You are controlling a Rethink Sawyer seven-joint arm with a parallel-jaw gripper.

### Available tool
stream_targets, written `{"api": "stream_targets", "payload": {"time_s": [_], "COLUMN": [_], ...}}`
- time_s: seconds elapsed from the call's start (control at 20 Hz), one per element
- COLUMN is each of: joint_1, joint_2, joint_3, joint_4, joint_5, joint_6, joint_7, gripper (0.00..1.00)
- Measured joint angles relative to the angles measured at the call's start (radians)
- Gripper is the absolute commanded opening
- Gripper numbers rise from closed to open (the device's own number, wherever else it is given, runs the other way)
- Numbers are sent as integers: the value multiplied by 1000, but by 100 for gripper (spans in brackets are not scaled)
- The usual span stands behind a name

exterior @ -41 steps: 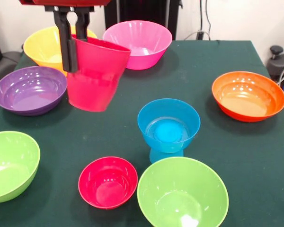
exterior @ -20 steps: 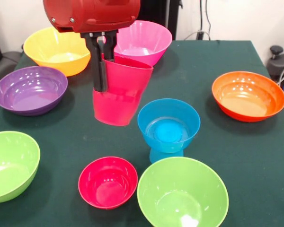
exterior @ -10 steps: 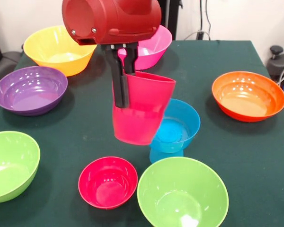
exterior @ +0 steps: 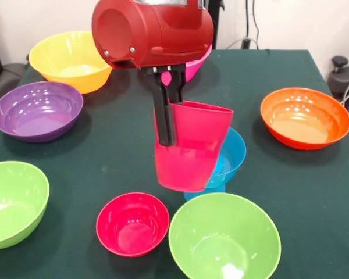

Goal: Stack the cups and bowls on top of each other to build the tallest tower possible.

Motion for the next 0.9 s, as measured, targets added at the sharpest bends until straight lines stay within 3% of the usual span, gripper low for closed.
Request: {"api": "stream_targets", "payload": {"time_s": [0.9], "joint_1": [-81], "joint_2": [-10], "joint_3": [176], "joint_4": [178], "joint_5": [-75], "joint_6": [-33], "joint_7": [0], "gripper": [0]}}
